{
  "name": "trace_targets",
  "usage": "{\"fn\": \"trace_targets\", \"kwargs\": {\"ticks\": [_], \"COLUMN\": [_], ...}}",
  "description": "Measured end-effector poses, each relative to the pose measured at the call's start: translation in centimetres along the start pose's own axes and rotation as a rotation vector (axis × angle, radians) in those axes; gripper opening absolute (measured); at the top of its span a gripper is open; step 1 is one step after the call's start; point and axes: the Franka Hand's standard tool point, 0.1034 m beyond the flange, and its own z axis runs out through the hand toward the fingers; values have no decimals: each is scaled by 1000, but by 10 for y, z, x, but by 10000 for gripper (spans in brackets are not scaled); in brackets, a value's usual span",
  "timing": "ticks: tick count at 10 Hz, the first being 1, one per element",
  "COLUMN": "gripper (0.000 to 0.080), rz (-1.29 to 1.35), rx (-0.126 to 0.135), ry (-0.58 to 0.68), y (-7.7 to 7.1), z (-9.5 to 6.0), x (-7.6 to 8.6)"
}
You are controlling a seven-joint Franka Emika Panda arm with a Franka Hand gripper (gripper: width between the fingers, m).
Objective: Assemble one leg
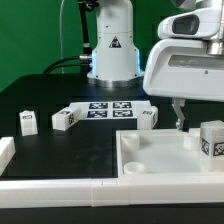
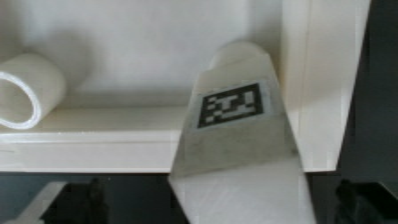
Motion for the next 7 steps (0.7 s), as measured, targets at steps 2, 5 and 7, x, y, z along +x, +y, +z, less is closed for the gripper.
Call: {"fn": "trace_targets", "kwargs": {"ticks": [2, 5, 7], "gripper": [449, 298, 298], "rz": [0, 8, 44], "rx": [0, 2, 1], "ry": [0, 5, 5], "y": [0, 0, 0], "z": [0, -1, -1], "x": [0, 1, 1]}}
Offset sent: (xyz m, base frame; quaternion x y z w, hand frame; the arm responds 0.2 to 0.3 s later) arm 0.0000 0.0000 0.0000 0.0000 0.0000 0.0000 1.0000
